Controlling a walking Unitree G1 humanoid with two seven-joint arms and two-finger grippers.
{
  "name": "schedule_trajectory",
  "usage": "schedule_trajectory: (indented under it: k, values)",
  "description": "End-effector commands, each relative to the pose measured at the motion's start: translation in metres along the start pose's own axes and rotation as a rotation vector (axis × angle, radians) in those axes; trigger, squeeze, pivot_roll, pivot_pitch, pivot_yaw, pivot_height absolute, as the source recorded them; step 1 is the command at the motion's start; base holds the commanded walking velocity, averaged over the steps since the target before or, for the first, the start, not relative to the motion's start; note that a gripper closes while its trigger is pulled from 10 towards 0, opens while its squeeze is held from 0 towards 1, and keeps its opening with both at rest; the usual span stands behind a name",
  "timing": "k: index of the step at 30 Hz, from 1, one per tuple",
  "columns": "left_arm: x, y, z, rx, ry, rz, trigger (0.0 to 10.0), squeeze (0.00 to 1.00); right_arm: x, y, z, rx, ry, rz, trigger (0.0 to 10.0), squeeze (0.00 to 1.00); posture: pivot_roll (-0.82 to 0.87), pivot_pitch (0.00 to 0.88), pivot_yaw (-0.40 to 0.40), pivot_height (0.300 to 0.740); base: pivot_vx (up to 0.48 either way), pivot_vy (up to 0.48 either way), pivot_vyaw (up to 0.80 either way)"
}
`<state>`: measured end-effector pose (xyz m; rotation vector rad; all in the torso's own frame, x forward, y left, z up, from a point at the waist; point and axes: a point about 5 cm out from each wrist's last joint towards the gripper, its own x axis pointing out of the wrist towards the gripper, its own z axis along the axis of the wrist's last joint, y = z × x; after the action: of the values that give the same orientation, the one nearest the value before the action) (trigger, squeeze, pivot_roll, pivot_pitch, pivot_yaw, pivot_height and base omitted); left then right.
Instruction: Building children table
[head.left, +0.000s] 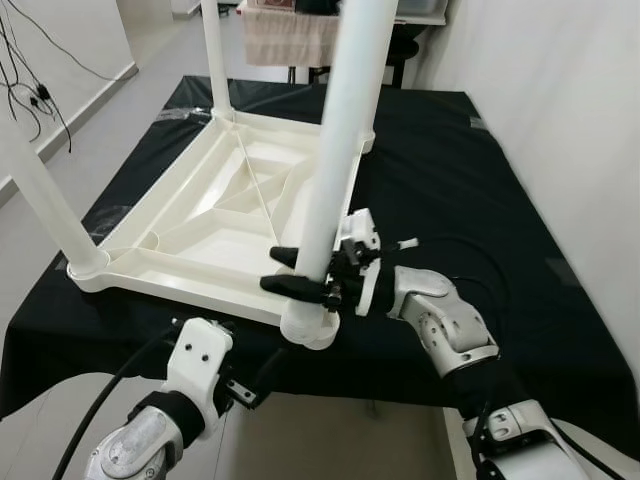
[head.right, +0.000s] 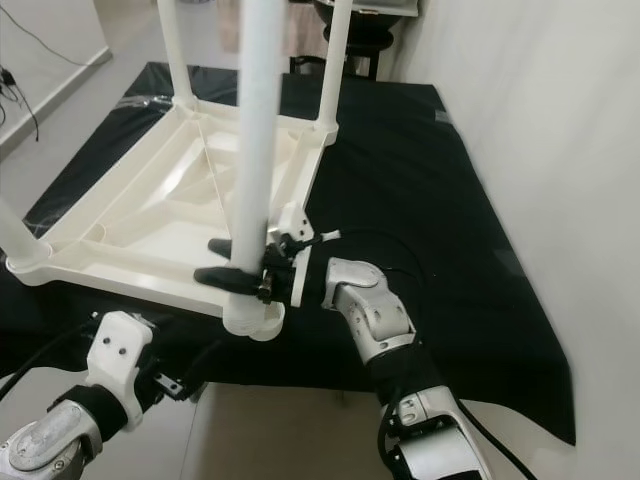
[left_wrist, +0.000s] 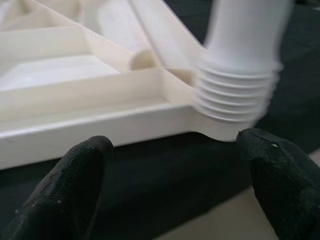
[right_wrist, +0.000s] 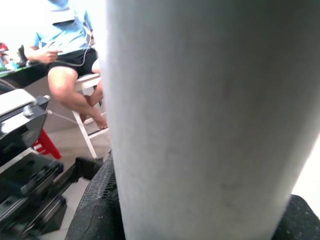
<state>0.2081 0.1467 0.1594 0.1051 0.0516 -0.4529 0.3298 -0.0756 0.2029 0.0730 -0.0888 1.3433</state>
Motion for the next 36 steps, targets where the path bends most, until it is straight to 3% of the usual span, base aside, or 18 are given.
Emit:
schedule_trajectory:
  k: [1,5,7,8,9,10,11,12,13,14,15,17,25,30,35,36]
  values:
    - [0.002,0.008,0.001,0.020,0.011,0.016,10.0,0.00,-0.003,0.000,0.014,-0.010,-0.049,-0.001,10.0,0.00,-0.02,0.212,-0.077,0.740,0.000,0.000,0.00]
    - [0.006,0.016,0.003,0.056,0.000,0.026,10.0,0.00,-0.006,0.001,0.019,-0.010,-0.071,-0.002,10.0,0.00,-0.03,0.214,-0.068,0.740,0.000,0.000,0.00]
    - [0.022,0.048,0.006,0.112,-0.020,0.082,10.0,0.00,-0.015,0.003,0.027,-0.024,-0.096,-0.011,10.0,0.00,-0.04,0.216,-0.058,0.740,0.000,0.000,0.00]
    - [0.022,0.048,0.006,0.112,-0.020,0.082,10.0,0.00,-0.015,0.003,0.027,-0.024,-0.096,-0.011,10.0,0.00,-0.04,0.216,-0.058,0.740,0.000,0.000,0.00]
    - [0.029,0.066,0.006,0.126,-0.021,0.121,10.0,0.00,-0.019,0.004,0.029,-0.031,-0.100,-0.021,10.0,0.00,-0.05,0.217,-0.058,0.740,0.000,0.000,0.00]
    - [0.029,0.066,0.006,0.126,-0.021,0.121,10.0,0.00,-0.019,0.004,0.029,-0.031,-0.100,-0.021,10.0,0.00,-0.05,0.217,-0.058,0.740,0.000,0.000,0.00]
    - [0.034,0.082,0.004,0.130,-0.013,0.161,10.0,0.00,-0.023,0.003,0.030,-0.036,-0.103,-0.031,10.0,0.00,-0.05,0.217,-0.058,0.740,0.000,0.000,0.00]
    - [0.039,0.099,0.003,0.114,-0.009,0.211,10.0,0.00,-0.027,0.003,0.032,-0.042,-0.105,-0.046,10.0,0.00,-0.07,0.219,-0.060,0.740,0.000,0.000,0.00]
    - [0.039,0.099,0.003,0.114,-0.009,0.211,10.0,0.00,-0.027,0.003,0.032,-0.042,-0.105,-0.046,10.0,0.00,-0.07,0.219,-0.060,0.740,0.000,0.000,0.00]
    - [0.043,0.115,0.000,0.093,0.000,0.263,10.0,0.00,-0.032,0.003,0.034,-0.044,-0.107,-0.059,10.0,0.00,-0.08,0.219,-0.060,0.740,0.000,0.000,0.00]
    - [0.043,0.115,0.000,0.093,0.000,0.263,10.0,0.00,-0.032,0.003,0.034,-0.044,-0.107,-0.059,10.0,0.00,-0.08,0.219,-0.060,0.740,0.000,0.000,0.00]
    - [0.054,0.135,-0.012,0.055,0.047,0.295,10.0,0.00,-0.040,0.004,0.038,-0.046,-0.108,-0.086,10.0,0.00,-0.10,0.224,-0.061,0.740,0.000,0.000,0.00]
    - [0.071,0.140,-0.035,-0.049,0.140,0.202,10.0,0.00,-0.054,0.007,0.045,-0.048,-0.111,-0.129,10.0,0.00,-0.13,0.241,-0.064,0.740,0.000,0.000,0.00]
    - [0.084,0.140,-0.047,-0.177,0.173,0.102,10.0,0.00,-0.067,0.007,0.050,-0.046,-0.117,-0.173,10.0,0.00,-0.14,0.242,-0.065,0.740,0.000,0.000,0.00]
    - [0.087,0.143,-0.046,-0.186,0.165,0.111,10.0,0.00,-0.068,0.007,0.049,-0.044,-0.117,-0.185,10.0,0.00,-0.15,0.239,-0.056,0.740,0.000,0.000,0.00]
    - [0.089,0.150,-0.039,-0.213,0.116,0.152,10.0,0.00,-0.069,0.007,0.049,-0.043,-0.120,-0.190,10.0,0.00,-0.15,0.226,-0.048,0.740,0.000,0.000,0.00]
